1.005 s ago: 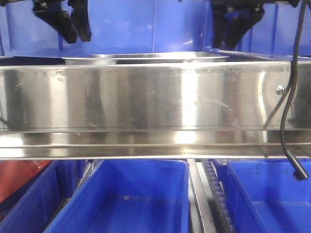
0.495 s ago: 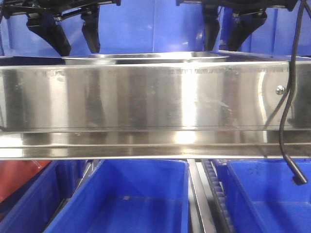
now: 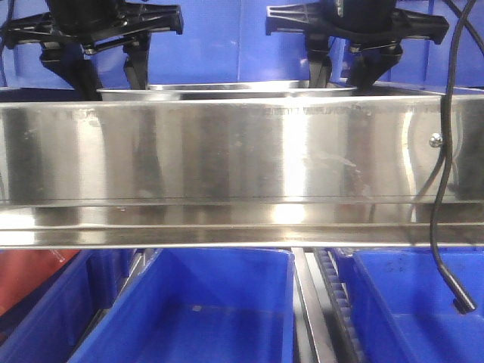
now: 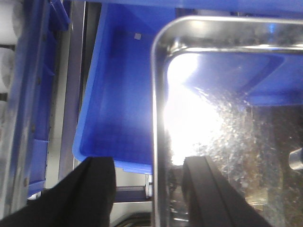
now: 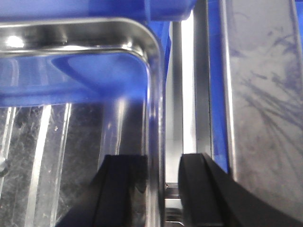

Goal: Stack silver trays without gaps
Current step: 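Close both grippers on the silver tray's rims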

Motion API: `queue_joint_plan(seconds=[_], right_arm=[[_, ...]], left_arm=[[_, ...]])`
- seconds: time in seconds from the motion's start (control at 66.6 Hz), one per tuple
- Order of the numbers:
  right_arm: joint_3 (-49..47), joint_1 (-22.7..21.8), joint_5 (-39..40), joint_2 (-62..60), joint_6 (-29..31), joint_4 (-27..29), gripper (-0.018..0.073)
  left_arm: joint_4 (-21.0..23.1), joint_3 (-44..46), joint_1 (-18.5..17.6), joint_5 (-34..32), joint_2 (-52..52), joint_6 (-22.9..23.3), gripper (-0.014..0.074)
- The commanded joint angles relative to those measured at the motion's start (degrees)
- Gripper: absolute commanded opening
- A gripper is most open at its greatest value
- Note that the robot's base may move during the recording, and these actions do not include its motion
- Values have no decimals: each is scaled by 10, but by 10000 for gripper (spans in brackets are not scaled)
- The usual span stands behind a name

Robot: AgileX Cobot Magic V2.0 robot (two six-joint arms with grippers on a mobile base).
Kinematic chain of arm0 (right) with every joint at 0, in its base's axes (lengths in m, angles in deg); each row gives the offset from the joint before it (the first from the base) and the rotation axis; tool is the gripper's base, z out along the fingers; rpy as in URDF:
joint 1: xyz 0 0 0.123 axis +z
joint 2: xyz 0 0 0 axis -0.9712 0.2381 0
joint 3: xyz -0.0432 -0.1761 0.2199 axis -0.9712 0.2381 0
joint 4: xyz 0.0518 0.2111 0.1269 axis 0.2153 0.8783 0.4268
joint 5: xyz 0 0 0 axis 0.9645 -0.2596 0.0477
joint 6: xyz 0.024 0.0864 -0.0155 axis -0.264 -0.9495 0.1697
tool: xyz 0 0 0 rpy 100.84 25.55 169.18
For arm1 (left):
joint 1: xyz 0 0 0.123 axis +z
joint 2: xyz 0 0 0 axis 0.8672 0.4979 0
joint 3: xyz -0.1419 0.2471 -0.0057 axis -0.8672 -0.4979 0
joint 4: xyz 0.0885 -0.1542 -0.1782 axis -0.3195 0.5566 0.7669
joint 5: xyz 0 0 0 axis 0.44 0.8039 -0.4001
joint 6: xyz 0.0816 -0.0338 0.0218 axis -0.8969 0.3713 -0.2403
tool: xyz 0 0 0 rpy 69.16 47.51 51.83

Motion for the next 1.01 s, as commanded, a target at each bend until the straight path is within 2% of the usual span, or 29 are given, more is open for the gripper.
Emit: queue_joint_plan(seconds=[0.0, 0.33, 0.855, 0.99], right_arm=[[-4, 1, 7, -2, 2, -4, 162], [-4, 1, -2, 9, 2, -4, 162], [-4, 1, 1, 9, 2, -4, 162], [-4, 1, 1, 9, 2, -4, 116]], left_arm=[[2, 0, 3, -2, 3, 4, 253], [3, 0, 3, -2, 7, 4, 252], [2, 0, 3, -2, 7, 4, 176], [2, 0, 3, -2, 9, 4, 167]])
